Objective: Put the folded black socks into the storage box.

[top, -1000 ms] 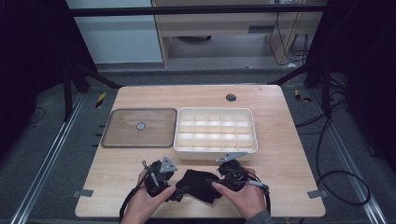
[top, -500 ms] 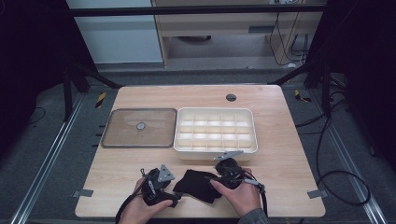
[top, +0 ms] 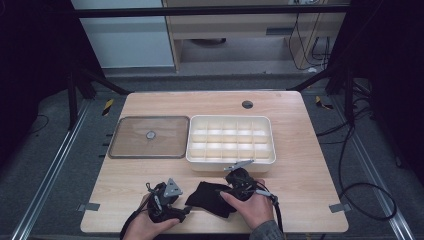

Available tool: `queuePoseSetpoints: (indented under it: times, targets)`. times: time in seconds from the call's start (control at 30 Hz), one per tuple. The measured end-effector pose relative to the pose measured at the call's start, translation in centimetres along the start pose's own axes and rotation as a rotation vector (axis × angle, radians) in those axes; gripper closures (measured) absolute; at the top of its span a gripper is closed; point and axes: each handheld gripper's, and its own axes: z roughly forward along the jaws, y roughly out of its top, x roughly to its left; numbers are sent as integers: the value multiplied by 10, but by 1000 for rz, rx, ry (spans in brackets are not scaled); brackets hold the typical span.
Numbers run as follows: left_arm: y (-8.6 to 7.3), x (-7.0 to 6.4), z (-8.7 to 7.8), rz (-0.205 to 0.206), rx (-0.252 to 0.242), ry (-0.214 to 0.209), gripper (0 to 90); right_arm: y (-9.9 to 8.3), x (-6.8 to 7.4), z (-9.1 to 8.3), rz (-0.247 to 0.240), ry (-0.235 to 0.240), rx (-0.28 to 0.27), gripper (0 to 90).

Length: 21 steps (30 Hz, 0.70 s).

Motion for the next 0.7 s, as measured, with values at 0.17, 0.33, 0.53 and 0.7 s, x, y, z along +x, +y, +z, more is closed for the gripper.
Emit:
queuePoseSetpoints:
  times: [0.17,0.33,0.53,0.7]
  targets:
    - [2,-1,2,10,8,-7,427,-3,-2,-3,-1,-1,-6,385]
    - [4,-1,3,16,15,-22,482,-3,-3,-2,8,-3,-6,367]
    - [7,-1,6,14,12,-42,602,-9,-3,4,2,-20,29,361]
    - [12,0,8,25,10,-49,689,-13,-2,8,-22,-19,47,402]
